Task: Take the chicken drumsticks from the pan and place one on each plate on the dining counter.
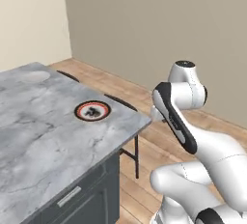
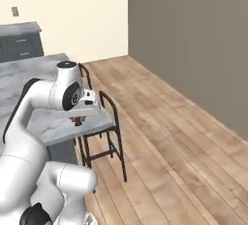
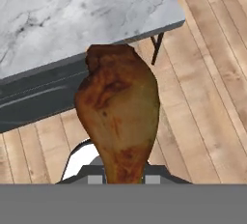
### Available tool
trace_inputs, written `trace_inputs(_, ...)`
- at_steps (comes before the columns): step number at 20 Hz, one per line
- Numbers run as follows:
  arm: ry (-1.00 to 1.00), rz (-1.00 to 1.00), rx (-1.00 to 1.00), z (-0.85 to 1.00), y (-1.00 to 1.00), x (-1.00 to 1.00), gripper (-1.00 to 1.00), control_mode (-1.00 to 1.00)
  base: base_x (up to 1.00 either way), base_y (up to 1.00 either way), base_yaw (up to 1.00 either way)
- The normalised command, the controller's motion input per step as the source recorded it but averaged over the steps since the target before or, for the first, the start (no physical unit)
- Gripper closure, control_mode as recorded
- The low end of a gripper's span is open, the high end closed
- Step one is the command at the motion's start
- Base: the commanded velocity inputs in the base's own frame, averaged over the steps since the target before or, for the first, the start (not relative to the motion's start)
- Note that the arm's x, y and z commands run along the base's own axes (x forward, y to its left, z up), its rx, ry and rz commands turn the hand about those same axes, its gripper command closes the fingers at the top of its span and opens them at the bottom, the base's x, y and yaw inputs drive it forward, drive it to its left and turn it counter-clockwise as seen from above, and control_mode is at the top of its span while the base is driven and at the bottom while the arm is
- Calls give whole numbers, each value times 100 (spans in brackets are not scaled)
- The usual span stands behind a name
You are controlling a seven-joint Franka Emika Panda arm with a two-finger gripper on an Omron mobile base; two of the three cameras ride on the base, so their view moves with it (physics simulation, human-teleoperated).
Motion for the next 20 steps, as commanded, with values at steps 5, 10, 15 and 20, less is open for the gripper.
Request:
trace_inputs(5, 0, 0, 0, 0, 0, 0, 100, 100, 58, -14, 70)
trace_inputs(10, 0, 0, 0, 0, 0, 0, 100, 100, 73, -39, 23)
trace_inputs(15, 0, 0, 0, 0, 0, 0, 100, 100, 83, -33, 25)
trace_inputs(20, 0, 0, 0, 0, 0, 0, 100, 100, 39, -4, 18)
